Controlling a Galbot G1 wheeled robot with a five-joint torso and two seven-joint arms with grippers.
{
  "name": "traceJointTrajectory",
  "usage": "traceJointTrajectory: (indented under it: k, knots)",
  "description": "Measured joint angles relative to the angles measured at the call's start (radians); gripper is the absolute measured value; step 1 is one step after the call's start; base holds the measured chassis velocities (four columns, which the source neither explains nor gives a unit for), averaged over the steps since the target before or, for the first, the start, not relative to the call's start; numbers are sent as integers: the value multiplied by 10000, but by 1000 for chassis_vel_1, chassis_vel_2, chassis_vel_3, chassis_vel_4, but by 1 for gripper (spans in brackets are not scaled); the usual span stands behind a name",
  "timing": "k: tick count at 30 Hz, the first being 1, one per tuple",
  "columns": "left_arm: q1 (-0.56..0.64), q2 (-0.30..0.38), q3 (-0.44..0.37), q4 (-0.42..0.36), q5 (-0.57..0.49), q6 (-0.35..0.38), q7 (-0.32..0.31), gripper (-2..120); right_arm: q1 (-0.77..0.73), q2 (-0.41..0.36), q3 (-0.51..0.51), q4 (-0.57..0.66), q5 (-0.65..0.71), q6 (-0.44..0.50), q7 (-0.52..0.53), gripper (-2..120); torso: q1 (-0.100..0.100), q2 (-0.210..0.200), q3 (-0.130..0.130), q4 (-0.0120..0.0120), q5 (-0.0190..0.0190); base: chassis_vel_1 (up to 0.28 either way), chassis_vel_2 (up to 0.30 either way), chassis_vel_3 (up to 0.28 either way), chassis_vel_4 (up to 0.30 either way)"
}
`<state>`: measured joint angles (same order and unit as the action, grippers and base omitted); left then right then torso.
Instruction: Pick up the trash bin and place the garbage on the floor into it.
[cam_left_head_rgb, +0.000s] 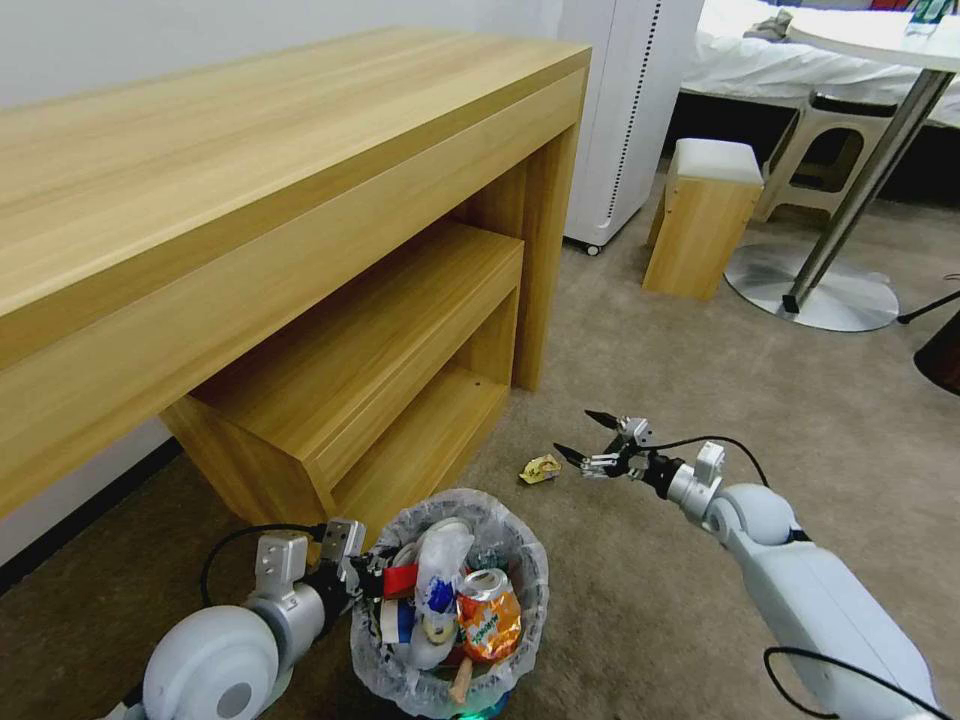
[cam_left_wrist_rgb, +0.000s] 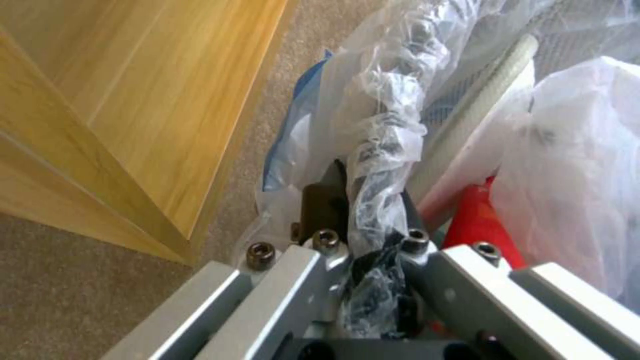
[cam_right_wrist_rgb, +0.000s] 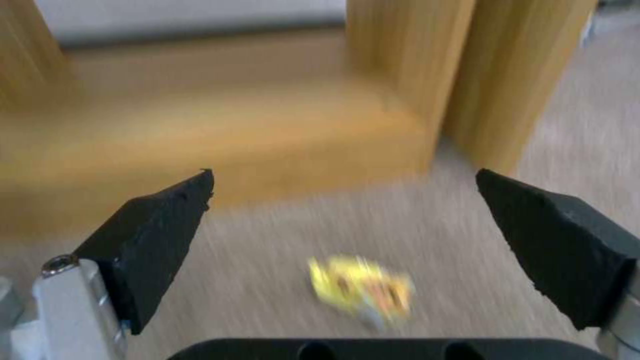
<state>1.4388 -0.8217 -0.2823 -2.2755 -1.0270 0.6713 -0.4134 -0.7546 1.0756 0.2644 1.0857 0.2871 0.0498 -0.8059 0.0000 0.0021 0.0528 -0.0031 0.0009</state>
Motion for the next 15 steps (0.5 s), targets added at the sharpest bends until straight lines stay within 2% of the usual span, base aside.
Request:
traceJointTrajectory:
  k: [1, 3, 5, 6, 7, 10, 15]
  knots:
    - [0, 4, -3, 3, -4, 0, 6, 0, 433, 269, 19, -694, -586, 148, -186, 100, 0, 0, 0, 6, 0, 0, 0, 0, 0]
    - [-8, 10, -4, 5, -9, 0, 15, 0, 678, 452, 34, -1115, -895, 251, -250, 100, 0, 0, -1, 11, -1, 0, 0, 0, 0]
    - [-77, 21, 21, 30, -38, 0, 26, 0, 1263, 972, 80, -2255, -1610, 637, -316, 100, 0, -1, 0, 9, -2, 0, 0, 0, 0]
    - [-77, 21, 21, 30, -38, 0, 26, 0, 1263, 972, 80, -2255, -1610, 637, -316, 100, 0, -1, 0, 9, -2, 0, 0, 0, 0]
    - [-104, 19, 49, 41, -46, 0, 29, 0, 1544, 1247, 87, -2819, -1886, 800, -285, 100, 0, -1, 0, 11, 1, 0, 0, 0, 0]
    - [-140, -26, 83, 68, -48, -2, 33, 0, 1889, 1610, 67, -3523, -2221, 892, -135, 100, 0, -1, 0, 9, -3, 0, 0, 0, 0]
    - [-180, -151, 104, 105, -48, -10, 40, 0, 2512, 2292, 21, -4927, -3733, 1096, 667, 100, 0, 0, -1, 8, -3, 0, 0, 0, 0]
